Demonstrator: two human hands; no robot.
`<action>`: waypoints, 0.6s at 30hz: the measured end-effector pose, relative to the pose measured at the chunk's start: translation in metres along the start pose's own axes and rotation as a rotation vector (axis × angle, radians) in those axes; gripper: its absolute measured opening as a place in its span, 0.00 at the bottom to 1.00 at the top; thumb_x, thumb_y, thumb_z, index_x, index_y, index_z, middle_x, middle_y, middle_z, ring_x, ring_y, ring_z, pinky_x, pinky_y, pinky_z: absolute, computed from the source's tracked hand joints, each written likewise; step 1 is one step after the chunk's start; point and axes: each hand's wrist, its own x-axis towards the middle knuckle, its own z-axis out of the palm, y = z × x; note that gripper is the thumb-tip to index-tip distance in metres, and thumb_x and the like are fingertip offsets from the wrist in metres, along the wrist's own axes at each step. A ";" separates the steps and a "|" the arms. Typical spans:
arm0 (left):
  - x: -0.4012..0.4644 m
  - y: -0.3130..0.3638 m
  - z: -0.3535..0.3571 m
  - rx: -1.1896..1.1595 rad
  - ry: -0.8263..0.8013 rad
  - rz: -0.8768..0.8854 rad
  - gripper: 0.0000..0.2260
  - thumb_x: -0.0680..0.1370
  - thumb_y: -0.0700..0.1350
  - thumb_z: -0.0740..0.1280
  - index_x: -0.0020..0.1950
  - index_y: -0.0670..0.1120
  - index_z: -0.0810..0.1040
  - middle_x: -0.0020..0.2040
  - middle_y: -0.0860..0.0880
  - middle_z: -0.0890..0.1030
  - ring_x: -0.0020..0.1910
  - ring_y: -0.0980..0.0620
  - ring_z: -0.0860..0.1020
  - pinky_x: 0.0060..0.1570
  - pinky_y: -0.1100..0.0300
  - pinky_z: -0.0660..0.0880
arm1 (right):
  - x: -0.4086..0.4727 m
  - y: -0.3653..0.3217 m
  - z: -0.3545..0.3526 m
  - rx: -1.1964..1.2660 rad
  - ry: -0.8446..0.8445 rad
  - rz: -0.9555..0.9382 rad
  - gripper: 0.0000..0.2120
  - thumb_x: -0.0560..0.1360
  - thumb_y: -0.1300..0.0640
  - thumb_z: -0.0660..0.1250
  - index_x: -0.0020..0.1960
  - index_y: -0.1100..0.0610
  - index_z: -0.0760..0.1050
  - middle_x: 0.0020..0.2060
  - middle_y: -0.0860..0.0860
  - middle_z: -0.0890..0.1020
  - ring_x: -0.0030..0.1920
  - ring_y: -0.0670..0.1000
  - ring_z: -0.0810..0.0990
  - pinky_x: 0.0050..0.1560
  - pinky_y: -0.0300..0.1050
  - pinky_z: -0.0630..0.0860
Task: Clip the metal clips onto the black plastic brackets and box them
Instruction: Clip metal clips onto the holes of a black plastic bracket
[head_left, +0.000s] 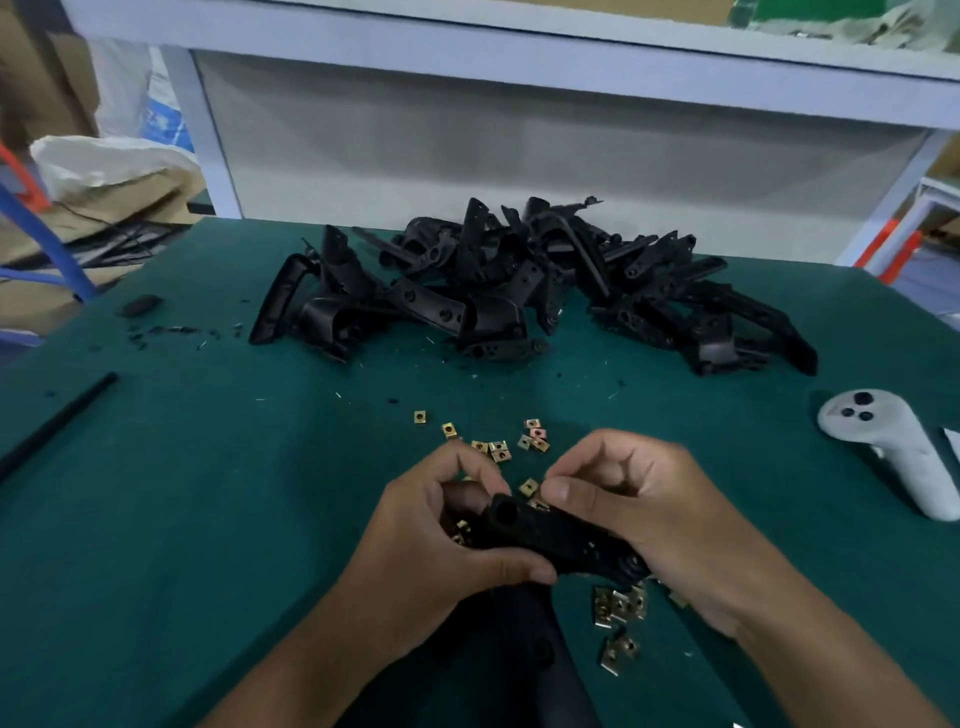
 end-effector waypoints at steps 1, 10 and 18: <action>0.000 0.000 0.000 0.001 -0.001 0.007 0.22 0.57 0.47 0.85 0.41 0.56 0.77 0.35 0.52 0.84 0.35 0.57 0.81 0.35 0.65 0.76 | 0.000 0.000 0.001 0.007 -0.005 0.010 0.08 0.67 0.48 0.76 0.42 0.51 0.84 0.37 0.50 0.86 0.38 0.46 0.84 0.39 0.34 0.77; 0.000 0.000 0.000 -0.003 -0.040 0.025 0.21 0.57 0.45 0.85 0.39 0.56 0.76 0.35 0.53 0.83 0.36 0.58 0.81 0.36 0.66 0.76 | -0.002 0.001 0.004 0.033 -0.028 0.016 0.07 0.69 0.49 0.75 0.42 0.52 0.84 0.35 0.49 0.85 0.36 0.44 0.83 0.37 0.34 0.77; -0.001 0.001 0.001 -0.050 -0.079 -0.015 0.20 0.58 0.43 0.85 0.39 0.55 0.77 0.36 0.49 0.84 0.37 0.54 0.83 0.37 0.61 0.79 | -0.004 -0.003 -0.003 -0.074 -0.088 -0.004 0.06 0.72 0.51 0.74 0.43 0.54 0.83 0.39 0.53 0.87 0.37 0.45 0.84 0.37 0.33 0.76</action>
